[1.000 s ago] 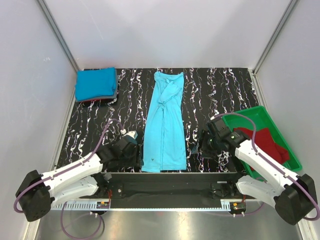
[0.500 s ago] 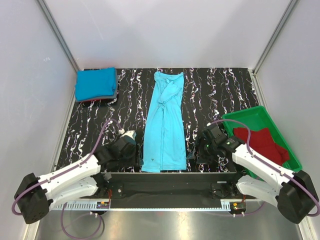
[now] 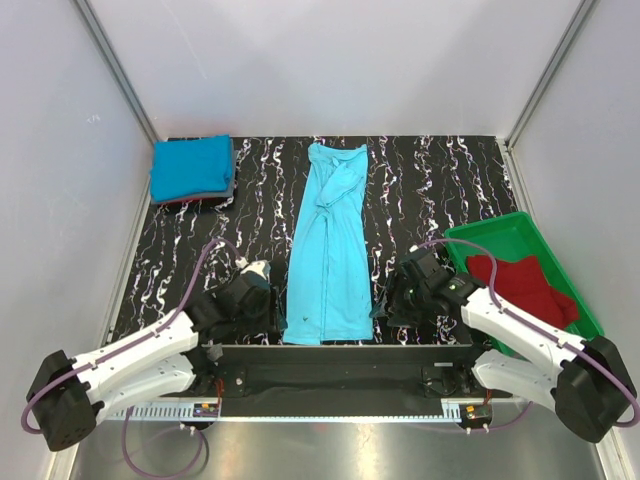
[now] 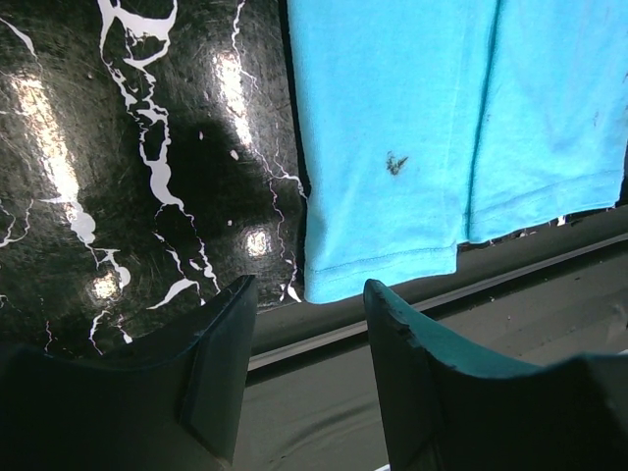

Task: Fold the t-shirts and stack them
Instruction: Fold the tshirt

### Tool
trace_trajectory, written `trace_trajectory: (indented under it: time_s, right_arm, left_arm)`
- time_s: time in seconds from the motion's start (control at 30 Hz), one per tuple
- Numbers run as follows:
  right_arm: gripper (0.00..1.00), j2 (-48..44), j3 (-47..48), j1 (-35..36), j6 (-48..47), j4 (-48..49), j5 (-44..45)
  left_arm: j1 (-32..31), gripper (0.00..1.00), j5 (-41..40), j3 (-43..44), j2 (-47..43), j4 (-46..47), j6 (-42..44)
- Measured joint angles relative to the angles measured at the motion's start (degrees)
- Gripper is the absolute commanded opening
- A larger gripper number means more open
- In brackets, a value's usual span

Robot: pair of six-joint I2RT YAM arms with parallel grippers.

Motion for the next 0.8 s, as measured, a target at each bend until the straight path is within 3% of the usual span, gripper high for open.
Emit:
trace_trajectory:
  time_s: [0.6,0.8]
  right_arm:
    - [0.52,8.81,-4.76,2.64,1.49,8.41,0.07]
    - [0.39,9.88,-5.84,3.28,2.29,11.41,0.20]
  left_arm:
    - [0.00,0.51,2.97,-2.05,3.74,3.74,-0.04]
    - [0.00,0.52,5.05,-2.93,4.52,6.51,-0.44]
